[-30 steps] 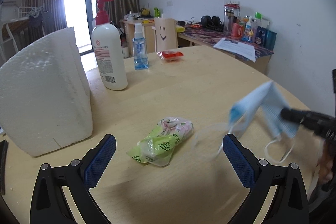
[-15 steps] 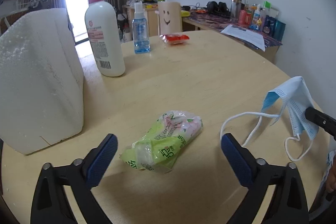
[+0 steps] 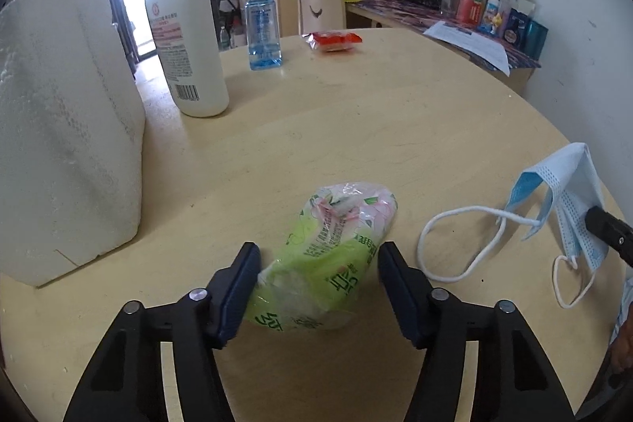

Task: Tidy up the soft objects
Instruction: 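Close the left gripper on the green packet and lift it while the right gripper holds the mask, then carry the green packet and blue mask over the white foam box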

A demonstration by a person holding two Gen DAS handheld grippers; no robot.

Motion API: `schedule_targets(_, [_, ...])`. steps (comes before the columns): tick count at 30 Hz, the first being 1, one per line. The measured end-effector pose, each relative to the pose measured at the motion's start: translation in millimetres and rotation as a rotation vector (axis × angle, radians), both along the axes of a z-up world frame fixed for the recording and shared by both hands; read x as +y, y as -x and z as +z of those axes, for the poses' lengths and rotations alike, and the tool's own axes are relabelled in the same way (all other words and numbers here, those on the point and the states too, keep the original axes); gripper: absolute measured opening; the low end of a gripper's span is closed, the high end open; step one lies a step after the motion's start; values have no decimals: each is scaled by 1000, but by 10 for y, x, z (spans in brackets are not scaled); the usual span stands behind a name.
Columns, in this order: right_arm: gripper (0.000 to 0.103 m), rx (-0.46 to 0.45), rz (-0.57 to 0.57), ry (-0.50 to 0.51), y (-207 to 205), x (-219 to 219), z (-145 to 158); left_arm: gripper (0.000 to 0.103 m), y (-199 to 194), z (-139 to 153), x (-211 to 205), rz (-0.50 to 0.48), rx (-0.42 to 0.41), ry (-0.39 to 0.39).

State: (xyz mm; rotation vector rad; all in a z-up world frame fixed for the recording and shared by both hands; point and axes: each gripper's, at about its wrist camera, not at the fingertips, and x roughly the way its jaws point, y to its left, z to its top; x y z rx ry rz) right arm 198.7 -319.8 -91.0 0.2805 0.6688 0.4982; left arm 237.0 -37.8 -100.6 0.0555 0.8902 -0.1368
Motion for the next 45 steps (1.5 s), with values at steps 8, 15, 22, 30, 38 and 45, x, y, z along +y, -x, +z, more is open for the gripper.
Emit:
schedule_targets(8, [15, 5, 0, 7, 5, 11, -4, 33, -10, 12, 33, -8, -10, 31])
schedule_targets(15, [15, 7, -10, 9, 27, 33, 16, 26, 68, 75, 23, -26, -54, 42])
schedule_targets(22, [15, -8, -27, 7, 95, 43, 96, 26, 240, 240, -16, -57, -125, 36])
schedule_targets(30, [15, -46, -40, 15, 240, 109, 252, 26, 473, 362, 59, -75, -178, 46])
schedule_targets(38, [15, -70, -51, 17, 374, 191, 379, 26, 686, 503, 147, -78, -232, 55])
schedule_targets(45, [15, -102, -43, 28, 507, 309, 510, 25, 914, 590, 268, -74, -279, 59])
